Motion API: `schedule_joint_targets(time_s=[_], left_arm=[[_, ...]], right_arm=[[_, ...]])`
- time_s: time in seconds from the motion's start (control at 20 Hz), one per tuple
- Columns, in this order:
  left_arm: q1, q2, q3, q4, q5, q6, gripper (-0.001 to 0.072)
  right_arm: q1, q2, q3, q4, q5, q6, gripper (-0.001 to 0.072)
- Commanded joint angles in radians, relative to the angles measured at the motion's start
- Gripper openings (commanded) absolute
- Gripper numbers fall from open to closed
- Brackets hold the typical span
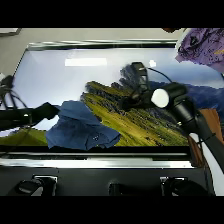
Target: Fold the clothes and pants, and hang the long-sleeved shirts on hangers.
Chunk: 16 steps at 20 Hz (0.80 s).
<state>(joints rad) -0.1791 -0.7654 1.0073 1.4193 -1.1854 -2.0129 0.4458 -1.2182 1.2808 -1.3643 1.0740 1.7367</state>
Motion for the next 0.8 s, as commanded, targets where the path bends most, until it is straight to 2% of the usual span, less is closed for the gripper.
schedule_joint_targets(time_s=[0.0, 0.1, 0.2, 0.25, 0.35, 0.55, 0.75], left_arm=[[0.135, 0.043, 0.0, 0.033, -0.042, 0.035, 0.0635], [0.154, 0.037, -0.001, 0.033, -0.037, 0.035, 0.0635], [0.16, 0.035, 0.0, 0.032, -0.035, 0.031, 0.0635], [0.16, 0.034, -0.001, 0.032, -0.039, 0.031, 0.0636], [0.16, 0.031, -0.001, 0.033, -0.045, 0.031, 0.0637], [0.16, 0.01, -0.002, 0.033, -0.068, 0.031, 0.0637], [0.201, -0.003, -0.002, 0.033, -0.134, 0.032, 0.0637]], right_arm=[[-0.211, 0.002, -0.098, 0.19, 0.084, -0.036, 0.0369], [-0.34, -0.003, -0.256, 0.469, 0.059, -0.143, 0.0477], [-0.382, -0.029, -0.401, 0.651, 0.026, -0.27, 0.0483], [-0.37, -0.048, -0.441, 0.686, 0.016, -0.317, 0.0487], [-0.315, -0.107, -0.483, 0.753, -0.007, -0.394, 0.0554], [-0.184, -0.225, -0.483, 0.834, -0.069, -0.455, 0.0553], [-0.109, -0.271, -0.482, 0.87, -0.122, -0.468, 0.0532]])
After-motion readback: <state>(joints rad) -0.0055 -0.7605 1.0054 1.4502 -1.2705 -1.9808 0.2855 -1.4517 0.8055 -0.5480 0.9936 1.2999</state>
